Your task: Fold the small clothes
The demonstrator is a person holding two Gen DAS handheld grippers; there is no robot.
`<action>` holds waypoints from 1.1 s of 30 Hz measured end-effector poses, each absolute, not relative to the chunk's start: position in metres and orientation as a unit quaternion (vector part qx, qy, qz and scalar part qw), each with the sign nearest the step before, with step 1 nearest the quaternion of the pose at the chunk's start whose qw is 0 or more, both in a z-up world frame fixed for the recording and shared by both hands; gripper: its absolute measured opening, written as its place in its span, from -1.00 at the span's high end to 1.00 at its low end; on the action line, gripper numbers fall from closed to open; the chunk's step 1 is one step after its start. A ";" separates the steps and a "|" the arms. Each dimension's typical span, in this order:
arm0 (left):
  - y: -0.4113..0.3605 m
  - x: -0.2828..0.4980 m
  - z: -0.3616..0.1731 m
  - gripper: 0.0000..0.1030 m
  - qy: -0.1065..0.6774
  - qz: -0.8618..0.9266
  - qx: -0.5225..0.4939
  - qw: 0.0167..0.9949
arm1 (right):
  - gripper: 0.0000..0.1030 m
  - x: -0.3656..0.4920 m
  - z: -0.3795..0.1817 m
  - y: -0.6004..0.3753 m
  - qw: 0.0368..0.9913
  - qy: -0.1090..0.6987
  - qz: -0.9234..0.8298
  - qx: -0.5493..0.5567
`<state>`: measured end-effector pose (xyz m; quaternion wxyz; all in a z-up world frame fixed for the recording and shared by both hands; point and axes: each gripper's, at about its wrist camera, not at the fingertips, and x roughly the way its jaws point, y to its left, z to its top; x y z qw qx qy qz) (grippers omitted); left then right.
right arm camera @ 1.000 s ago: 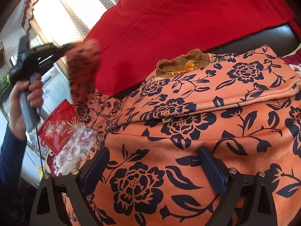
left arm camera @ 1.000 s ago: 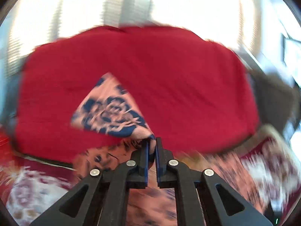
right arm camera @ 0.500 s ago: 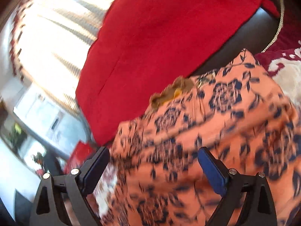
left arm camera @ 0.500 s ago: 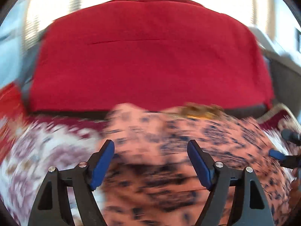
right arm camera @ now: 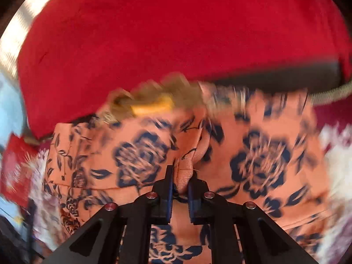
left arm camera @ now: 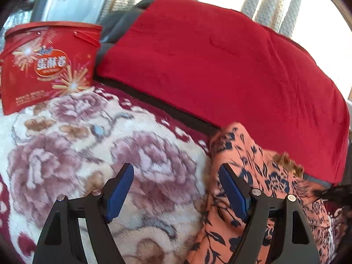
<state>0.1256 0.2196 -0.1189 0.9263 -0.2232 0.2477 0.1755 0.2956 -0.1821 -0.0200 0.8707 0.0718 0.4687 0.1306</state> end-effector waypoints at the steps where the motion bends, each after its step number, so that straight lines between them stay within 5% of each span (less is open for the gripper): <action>1: 0.223 0.124 -0.118 -0.56 0.245 0.178 -0.226 0.926 | 0.79 0.286 -0.002 -0.184 0.884 0.444 0.132 0.068; 6: 0.231 0.121 -0.119 -0.56 0.246 0.178 -0.235 0.923 | 0.79 0.248 0.031 -0.239 0.916 0.379 0.083 0.101; 13: 0.212 0.136 -0.120 -0.56 0.266 0.158 -0.199 0.930 | 0.63 0.261 -0.087 -0.287 0.845 0.495 0.099 0.176; 14: 0.208 0.139 -0.118 -0.56 0.269 0.150 -0.194 0.931 | 0.52 0.260 -0.089 -0.289 0.846 0.488 0.104 0.186; 16: 0.197 0.147 -0.109 -0.56 0.276 0.128 -0.183 0.935 | -0.06 0.256 -0.087 -0.296 0.846 0.471 0.128 0.217; 17: 0.192 0.150 -0.103 -0.56 0.278 0.120 -0.177 0.937 | -0.62 0.253 -0.083 -0.299 0.849 0.460 0.136 0.223; 18: 0.185 0.156 -0.095 -0.56 0.277 0.111 -0.166 0.940 | -0.69 0.249 -0.077 -0.301 0.856 0.449 0.133 0.221; 26: 0.123 0.220 -0.087 -0.56 0.323 0.031 -0.083 0.942 | -0.69 0.250 -0.020 -0.295 0.868 0.388 0.178 0.253; 30: 0.103 0.262 -0.136 -0.56 0.439 0.022 -0.062 0.896 | -0.68 0.294 -0.067 -0.284 0.810 0.474 0.196 0.283; 33: 0.102 0.260 -0.139 -0.56 0.441 0.021 -0.056 0.895 | -0.50 0.298 -0.083 -0.305 0.796 0.472 0.172 0.338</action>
